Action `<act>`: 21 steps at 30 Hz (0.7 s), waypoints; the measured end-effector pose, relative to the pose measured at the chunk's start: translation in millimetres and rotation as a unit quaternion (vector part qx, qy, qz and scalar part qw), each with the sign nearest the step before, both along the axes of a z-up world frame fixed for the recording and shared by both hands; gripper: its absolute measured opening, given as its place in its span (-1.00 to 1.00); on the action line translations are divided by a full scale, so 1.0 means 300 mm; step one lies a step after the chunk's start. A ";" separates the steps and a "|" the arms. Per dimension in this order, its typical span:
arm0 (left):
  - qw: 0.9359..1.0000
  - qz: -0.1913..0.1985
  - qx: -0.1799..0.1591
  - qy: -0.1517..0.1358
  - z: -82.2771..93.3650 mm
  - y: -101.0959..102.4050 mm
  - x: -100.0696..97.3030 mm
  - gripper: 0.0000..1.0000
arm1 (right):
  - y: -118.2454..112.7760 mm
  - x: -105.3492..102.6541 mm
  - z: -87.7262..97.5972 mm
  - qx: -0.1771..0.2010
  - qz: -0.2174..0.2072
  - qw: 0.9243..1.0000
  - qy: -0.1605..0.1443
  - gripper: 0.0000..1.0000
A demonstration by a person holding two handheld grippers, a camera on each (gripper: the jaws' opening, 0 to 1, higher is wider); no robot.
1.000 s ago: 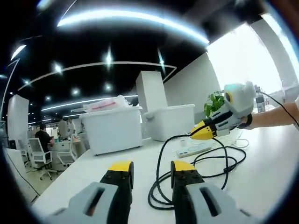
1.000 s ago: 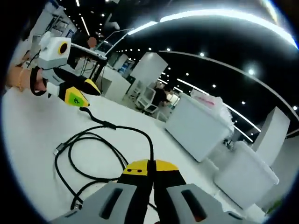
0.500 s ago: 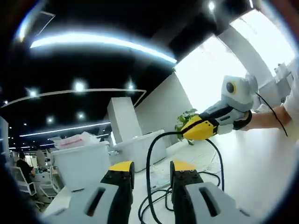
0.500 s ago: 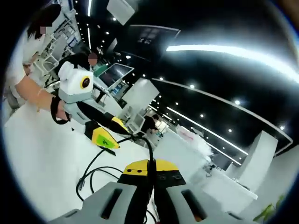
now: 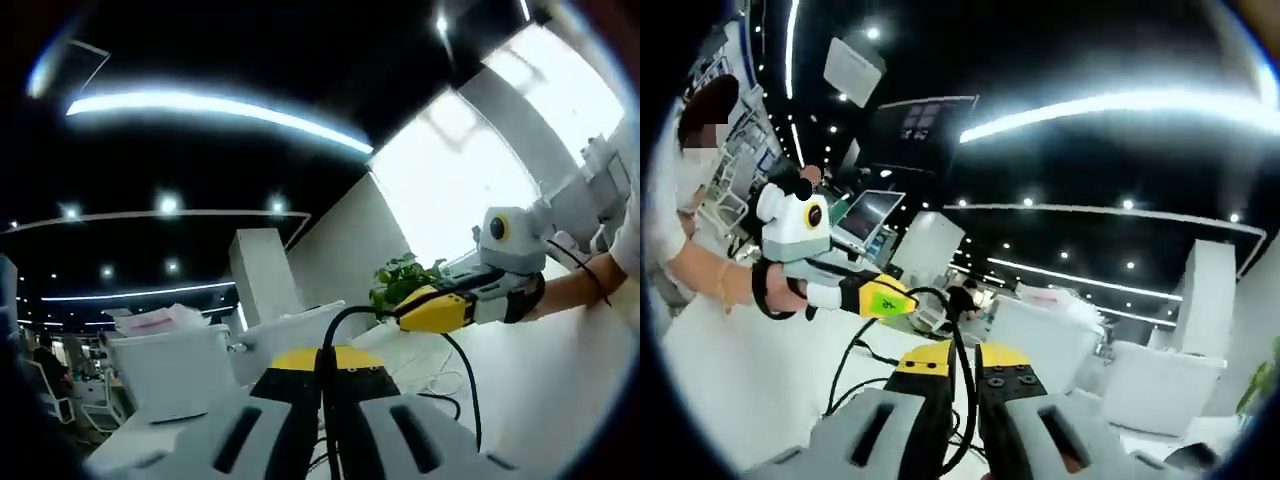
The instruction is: Coil the Type-C to USB data cable on the desktop and secure it with Velcro straps.
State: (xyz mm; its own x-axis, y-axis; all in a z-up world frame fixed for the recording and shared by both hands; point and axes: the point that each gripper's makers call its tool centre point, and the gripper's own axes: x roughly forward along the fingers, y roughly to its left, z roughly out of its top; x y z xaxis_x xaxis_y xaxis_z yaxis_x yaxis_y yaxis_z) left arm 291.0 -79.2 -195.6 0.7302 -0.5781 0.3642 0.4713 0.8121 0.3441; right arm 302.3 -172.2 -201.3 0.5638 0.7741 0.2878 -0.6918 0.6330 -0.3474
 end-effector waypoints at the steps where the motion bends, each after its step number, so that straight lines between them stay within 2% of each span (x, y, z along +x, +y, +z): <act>1: 1.000 0.005 -0.009 0.002 0.006 0.018 0.001 -0.92 | -0.011 -0.001 0.006 0.015 0.007 1.000 0.014 -0.72; 3: 0.999 0.013 -0.039 0.006 0.024 0.051 0.002 -0.92 | -0.021 0.000 0.005 0.032 0.020 0.998 0.041 -0.73; 5: 0.998 0.022 -0.058 0.012 0.027 0.083 0.009 -0.92 | -0.012 0.005 -0.010 0.028 0.027 0.998 0.053 -0.74; 7: 0.998 0.026 -0.062 0.018 0.021 0.097 0.016 -0.92 | 0.023 -0.010 -0.040 0.018 0.044 0.997 0.067 -0.75; 10: 0.997 0.043 -0.065 0.024 0.013 0.118 0.030 -0.92 | 0.063 -0.027 -0.073 -0.006 0.044 0.997 0.065 -0.80; 11: 0.996 0.042 -0.069 0.026 0.014 0.122 0.028 -0.92 | 0.058 -0.018 -0.078 -0.021 0.024 0.998 0.051 -0.87; 12: 0.996 0.036 -0.080 0.028 0.019 0.124 0.024 -0.92 | 0.055 -0.013 -0.076 -0.025 0.008 0.999 0.034 -0.89; 15: 0.995 0.018 -0.093 0.038 0.018 0.116 0.021 -0.92 | 0.050 -0.007 -0.081 -0.017 0.007 0.999 0.051 -0.92; 17: 0.991 -0.021 -0.123 0.054 0.021 0.096 0.011 -0.92 | 0.042 0.006 -0.083 -0.014 0.000 0.998 0.056 -0.94; 21: 0.984 -0.068 -0.146 0.077 0.024 0.069 -0.002 -0.92 | 0.001 0.027 -0.055 -0.003 -0.029 0.999 0.038 -0.95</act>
